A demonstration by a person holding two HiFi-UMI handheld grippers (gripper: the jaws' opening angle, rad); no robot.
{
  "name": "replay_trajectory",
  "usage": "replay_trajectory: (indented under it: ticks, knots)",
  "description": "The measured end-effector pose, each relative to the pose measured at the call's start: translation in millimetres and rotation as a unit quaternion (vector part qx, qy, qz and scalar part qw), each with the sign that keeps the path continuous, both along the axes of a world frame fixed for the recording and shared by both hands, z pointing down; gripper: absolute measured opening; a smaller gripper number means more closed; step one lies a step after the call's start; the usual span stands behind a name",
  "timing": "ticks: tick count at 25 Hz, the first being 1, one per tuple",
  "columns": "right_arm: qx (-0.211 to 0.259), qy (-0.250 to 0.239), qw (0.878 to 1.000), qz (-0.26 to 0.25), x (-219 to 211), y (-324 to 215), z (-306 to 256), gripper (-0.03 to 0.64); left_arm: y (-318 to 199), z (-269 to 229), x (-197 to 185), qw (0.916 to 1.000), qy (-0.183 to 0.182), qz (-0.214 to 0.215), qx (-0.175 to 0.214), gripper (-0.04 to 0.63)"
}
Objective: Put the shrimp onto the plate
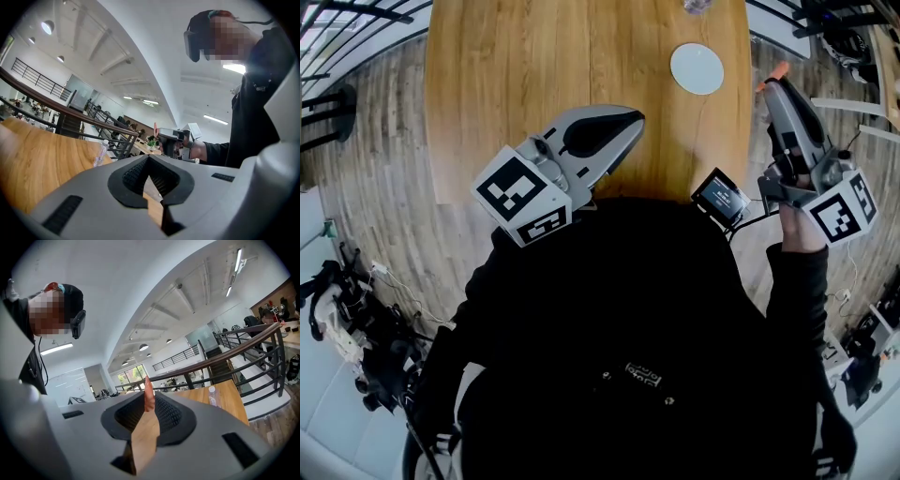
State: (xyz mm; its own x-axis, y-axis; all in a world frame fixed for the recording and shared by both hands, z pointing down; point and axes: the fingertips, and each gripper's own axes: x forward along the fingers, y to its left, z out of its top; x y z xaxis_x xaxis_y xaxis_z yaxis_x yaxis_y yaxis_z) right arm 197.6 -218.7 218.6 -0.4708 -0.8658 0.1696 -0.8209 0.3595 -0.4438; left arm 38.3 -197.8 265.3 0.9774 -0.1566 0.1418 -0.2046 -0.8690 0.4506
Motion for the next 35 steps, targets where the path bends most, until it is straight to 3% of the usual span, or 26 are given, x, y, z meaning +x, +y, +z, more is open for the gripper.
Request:
replay_trajectory:
  ticks: [12, 35]
  knots:
    - [-0.024, -0.020, 0.999, -0.009, 34, -17, 52, 0.078, -6, 32, 4, 0.9985, -0.037, -0.034, -0.023, 0.005]
    - [-0.066, 0.019, 0.997, -0.036, 64, -47, 110, 0.078, 4, 44, -5, 0.9946, -0.057, -0.076, -0.044, 0.005]
